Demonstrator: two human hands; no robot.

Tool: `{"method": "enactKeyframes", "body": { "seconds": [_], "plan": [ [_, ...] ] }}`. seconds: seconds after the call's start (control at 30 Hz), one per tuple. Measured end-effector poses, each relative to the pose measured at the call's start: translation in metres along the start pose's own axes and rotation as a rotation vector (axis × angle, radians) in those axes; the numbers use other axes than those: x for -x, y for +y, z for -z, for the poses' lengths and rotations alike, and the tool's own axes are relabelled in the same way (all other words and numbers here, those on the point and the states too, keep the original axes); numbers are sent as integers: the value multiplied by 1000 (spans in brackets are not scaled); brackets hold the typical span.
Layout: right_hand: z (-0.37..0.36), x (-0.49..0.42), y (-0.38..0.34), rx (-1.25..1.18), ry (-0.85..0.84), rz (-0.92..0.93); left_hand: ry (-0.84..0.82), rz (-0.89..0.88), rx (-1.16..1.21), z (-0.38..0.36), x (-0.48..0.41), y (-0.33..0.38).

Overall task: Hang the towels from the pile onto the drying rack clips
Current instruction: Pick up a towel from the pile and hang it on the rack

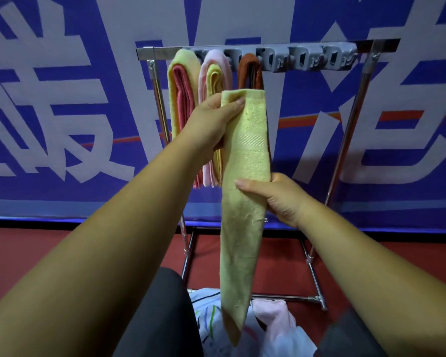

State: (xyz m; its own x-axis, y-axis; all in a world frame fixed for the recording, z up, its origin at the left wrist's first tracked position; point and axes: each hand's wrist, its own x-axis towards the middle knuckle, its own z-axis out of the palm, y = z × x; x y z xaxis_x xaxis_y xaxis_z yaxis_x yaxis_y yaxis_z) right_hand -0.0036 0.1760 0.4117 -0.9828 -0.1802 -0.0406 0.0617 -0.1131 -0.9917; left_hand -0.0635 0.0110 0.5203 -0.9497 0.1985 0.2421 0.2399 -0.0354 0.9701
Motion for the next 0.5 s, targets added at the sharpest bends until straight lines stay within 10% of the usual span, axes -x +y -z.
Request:
{"method": "enactKeyframes", "body": {
  "seconds": [0.27, 0.5],
  "plan": [
    [-4, -9, 34, -215, 193, -69, -150, 173, -539, 5, 15, -63],
    [16, -21, 81, -582, 327, -214, -177, 308, -413, -9, 57, -163]
  ]
}}
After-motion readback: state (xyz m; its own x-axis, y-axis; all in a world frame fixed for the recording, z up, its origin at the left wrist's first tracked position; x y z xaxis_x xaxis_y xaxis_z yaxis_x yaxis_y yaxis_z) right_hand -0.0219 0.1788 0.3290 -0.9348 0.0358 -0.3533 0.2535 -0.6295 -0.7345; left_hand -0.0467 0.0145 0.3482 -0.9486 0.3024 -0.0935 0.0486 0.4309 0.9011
